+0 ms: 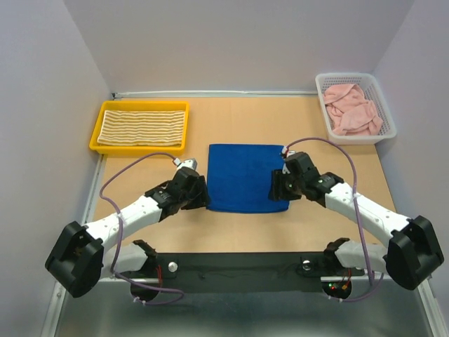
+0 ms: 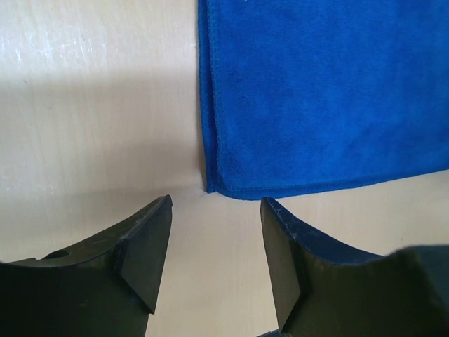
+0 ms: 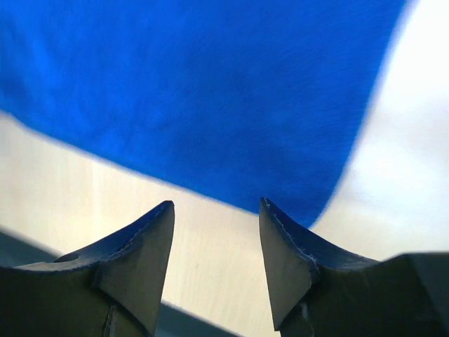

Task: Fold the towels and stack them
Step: Fold the towel

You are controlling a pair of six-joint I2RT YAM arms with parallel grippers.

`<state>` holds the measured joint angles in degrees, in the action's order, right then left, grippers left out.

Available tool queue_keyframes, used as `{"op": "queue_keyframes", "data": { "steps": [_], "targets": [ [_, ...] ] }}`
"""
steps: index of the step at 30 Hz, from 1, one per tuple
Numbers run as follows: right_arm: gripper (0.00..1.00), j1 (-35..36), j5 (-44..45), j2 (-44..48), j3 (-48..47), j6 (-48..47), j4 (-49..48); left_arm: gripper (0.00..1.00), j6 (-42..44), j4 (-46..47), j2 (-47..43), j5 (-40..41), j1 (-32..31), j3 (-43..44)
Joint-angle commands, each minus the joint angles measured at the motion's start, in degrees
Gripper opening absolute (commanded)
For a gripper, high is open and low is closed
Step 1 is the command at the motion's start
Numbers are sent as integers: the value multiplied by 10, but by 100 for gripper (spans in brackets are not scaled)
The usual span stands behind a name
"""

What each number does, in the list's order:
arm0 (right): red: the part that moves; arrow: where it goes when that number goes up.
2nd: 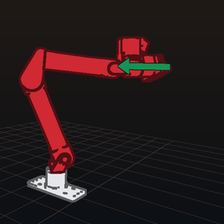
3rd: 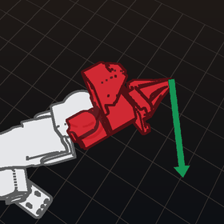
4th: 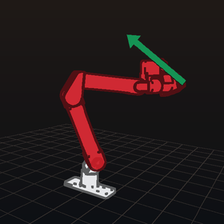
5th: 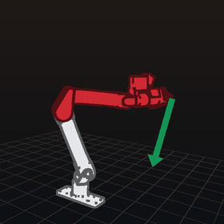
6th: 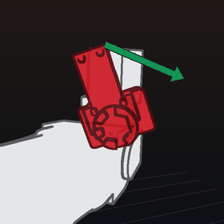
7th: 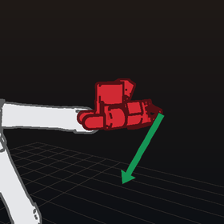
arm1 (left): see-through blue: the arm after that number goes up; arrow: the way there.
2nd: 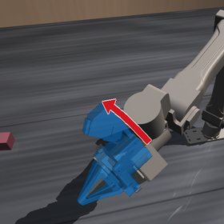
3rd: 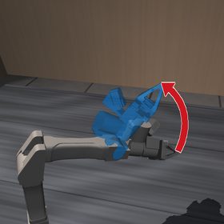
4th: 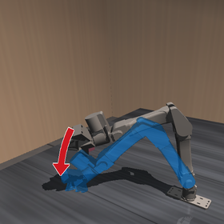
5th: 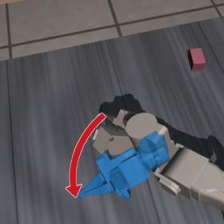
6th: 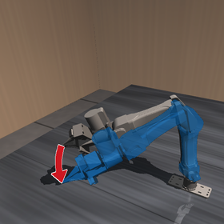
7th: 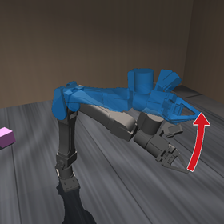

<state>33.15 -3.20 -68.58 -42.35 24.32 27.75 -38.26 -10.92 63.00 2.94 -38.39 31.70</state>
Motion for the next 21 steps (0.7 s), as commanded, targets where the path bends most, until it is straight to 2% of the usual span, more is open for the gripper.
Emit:
{"op": "queue_keyframes", "data": {
  "steps": [1,3,6,12,21],
  "targets": [
    [57,-41,93,27,19,56,-3,62,-22,12,42,27,-12,33],
    [57,-76,78,32,30,62,-3,61,-25,15,57,29,-21,41],
    [57,-104,57,30,43,64,-5,53,-30,20,78,38,-27,51],
    [52,-108,36,0,55,62,-17,46,-37,26,117,49,-32,60],
    [46,-108,11,-4,89,73,-31,27,-39,25,139,51,-31,64]
  ]
}}
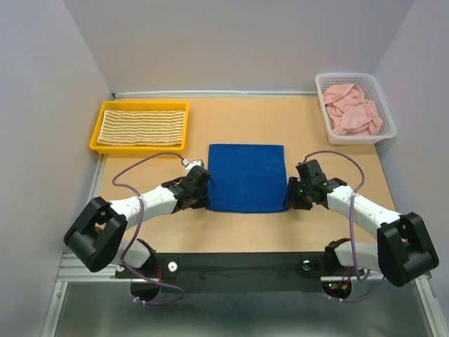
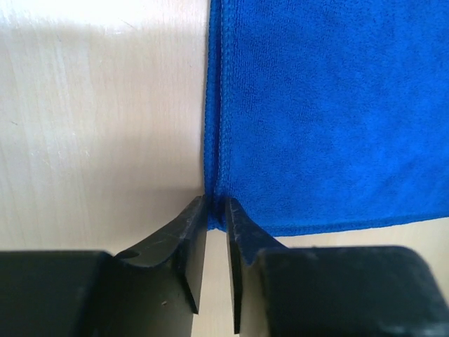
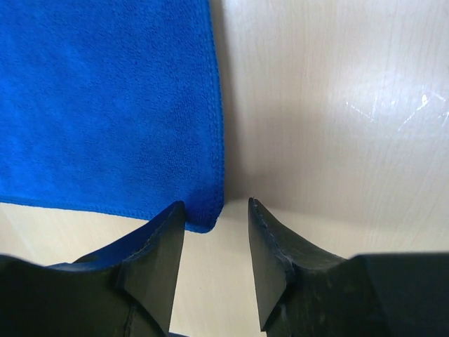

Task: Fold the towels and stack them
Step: Fold the towel

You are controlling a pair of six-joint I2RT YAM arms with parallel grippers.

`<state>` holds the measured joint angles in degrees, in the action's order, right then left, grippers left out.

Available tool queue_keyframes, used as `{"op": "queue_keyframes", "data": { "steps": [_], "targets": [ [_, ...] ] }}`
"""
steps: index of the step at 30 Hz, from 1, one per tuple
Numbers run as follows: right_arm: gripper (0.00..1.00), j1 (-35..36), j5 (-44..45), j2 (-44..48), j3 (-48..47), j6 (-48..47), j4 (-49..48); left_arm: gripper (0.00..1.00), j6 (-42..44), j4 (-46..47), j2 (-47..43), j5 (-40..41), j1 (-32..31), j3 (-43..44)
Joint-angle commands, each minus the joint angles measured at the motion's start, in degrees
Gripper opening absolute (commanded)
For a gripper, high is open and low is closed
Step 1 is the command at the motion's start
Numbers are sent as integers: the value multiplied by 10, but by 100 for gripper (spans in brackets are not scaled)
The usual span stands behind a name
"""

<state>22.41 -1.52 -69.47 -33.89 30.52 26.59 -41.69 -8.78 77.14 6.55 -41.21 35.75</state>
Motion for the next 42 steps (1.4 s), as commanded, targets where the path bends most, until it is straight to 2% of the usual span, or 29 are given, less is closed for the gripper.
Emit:
{"op": "queue_keyframes", "data": {
  "steps": [1,6,13,17,22,26,31,33,37,40,42],
  "targets": [
    [46,-1,-6,7,4,12,-22,26,-4,3,-2,15,-3,23],
    [45,-1,-5,7,5,10,-22,26,-4,-4,-8,15,-3,27],
    [45,-1,-3,7,6,9,-22,34,-2,-5,1,4,-4,35],
    [45,-1,-2,7,5,7,-22,34,-1,-6,11,3,-8,40],
    [44,-1,-3,7,8,7,-22,27,-1,-14,13,4,-11,46],
    [43,-1,-3,8,9,7,-23,27,-1,-20,15,6,-12,47],
    [43,-1,-2,11,8,7,-24,42,-2,-39,23,9,-12,46],
    [43,-1,-2,9,9,7,-23,43,-1,-41,27,9,-12,45],
    [43,-1,-3,10,11,6,-24,43,1,-41,35,7,-13,50],
    [43,-1,-2,15,13,6,-24,33,3,-41,36,9,-16,57],
    [43,-1,-1,18,14,7,-23,31,4,-48,35,11,-17,66]
  ]
}}
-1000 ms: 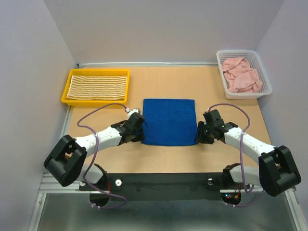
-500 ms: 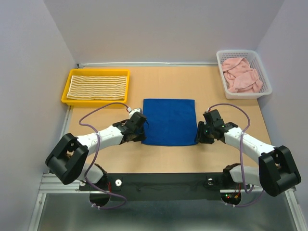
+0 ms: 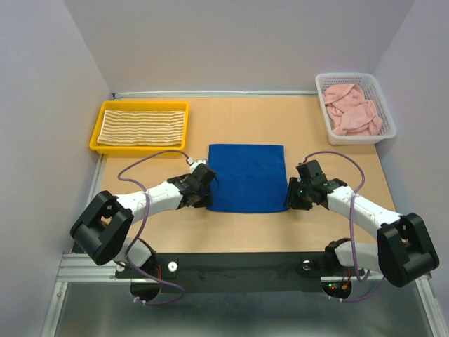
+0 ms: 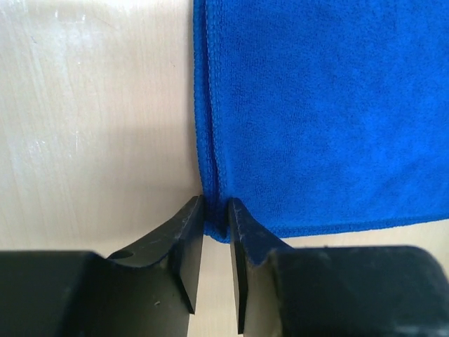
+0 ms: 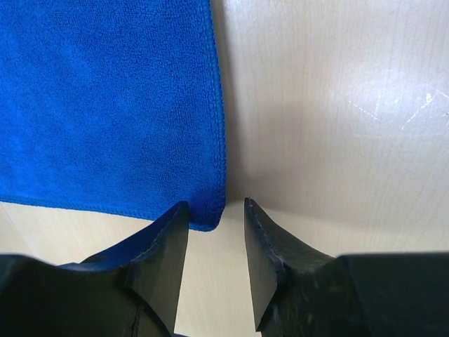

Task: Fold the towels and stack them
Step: Fold the towel

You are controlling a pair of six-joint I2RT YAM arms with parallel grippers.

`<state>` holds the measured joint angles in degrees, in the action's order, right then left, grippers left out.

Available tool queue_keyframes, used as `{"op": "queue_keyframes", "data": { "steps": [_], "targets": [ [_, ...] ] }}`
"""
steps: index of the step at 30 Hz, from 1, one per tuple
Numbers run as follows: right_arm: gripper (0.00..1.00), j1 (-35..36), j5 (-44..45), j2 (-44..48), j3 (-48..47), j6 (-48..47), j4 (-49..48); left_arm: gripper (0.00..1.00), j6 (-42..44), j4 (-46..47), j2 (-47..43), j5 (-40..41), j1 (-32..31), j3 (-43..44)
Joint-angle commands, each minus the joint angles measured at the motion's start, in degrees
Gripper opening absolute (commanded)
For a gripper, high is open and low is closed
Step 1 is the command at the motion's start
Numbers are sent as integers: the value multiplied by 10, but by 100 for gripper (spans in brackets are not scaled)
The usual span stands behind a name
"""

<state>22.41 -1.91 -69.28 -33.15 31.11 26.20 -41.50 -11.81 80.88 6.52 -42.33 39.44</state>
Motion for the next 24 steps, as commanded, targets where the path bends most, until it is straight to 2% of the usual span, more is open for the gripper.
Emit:
{"op": "queue_keyframes", "data": {
  "steps": [1,3,7,9,21,24],
  "targets": [
    [43,-1,3,18,5,1,-20,31,4,-21,-5,15,-7,31],
    [43,-1,4,19,5,1,-20,31,5,-32,-6,18,-9,40],
    [43,-1,3,20,6,1,-19,43,6,-48,-10,31,-15,49],
    [43,-1,3,20,5,0,-19,46,7,-56,-10,34,-18,56],
    [43,0,5,24,12,-2,-19,46,10,-62,31,37,-36,71],
    [43,-1,5,26,13,-3,-19,46,6,-80,38,58,-43,82]
  ]
}}
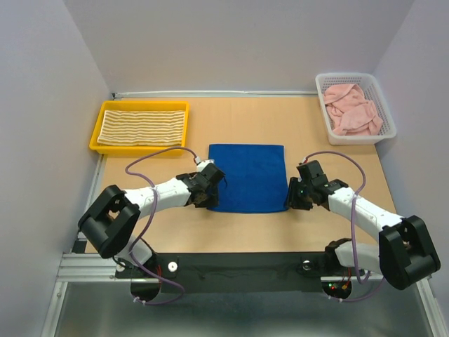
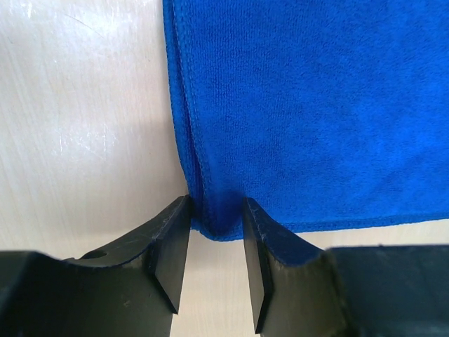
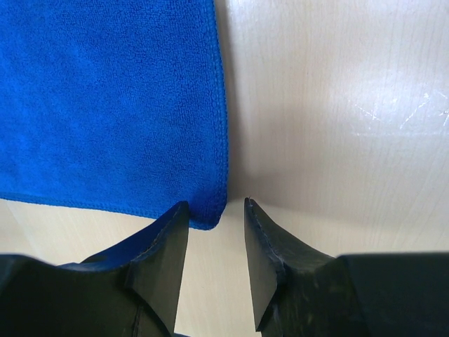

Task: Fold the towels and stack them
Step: Fold the towel

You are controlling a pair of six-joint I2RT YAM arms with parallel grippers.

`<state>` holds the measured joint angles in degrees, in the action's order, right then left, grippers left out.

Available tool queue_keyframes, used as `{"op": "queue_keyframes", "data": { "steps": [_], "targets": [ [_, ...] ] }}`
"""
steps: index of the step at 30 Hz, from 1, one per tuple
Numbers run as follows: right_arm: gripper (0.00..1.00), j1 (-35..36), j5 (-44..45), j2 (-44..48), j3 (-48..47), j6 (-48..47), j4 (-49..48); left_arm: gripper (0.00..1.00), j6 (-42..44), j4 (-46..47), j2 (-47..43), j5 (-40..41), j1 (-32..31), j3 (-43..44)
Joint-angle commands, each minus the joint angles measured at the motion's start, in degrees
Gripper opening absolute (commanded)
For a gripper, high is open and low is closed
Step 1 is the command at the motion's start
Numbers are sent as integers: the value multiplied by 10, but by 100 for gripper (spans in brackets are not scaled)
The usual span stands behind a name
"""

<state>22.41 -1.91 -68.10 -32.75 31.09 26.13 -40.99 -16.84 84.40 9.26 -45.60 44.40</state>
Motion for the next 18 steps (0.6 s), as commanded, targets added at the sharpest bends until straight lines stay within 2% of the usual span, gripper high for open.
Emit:
{"op": "queue_keyframes", "data": {
  "steps": [1,6,12,18],
  "targets": [
    [43,0,5,14,8,-2,-19,46,0,-35,2,44,-13,35],
    [43,-1,4,16,8,-2,-20,52,-6,-77,-9,89,-24,60],
    [43,-1,4,15,8,-2,-19,53,-2,-81,-10,86,-26,71],
    [43,-1,5,17,8,-2,-19,46,-3,-65,13,71,-29,64]
  ]
}}
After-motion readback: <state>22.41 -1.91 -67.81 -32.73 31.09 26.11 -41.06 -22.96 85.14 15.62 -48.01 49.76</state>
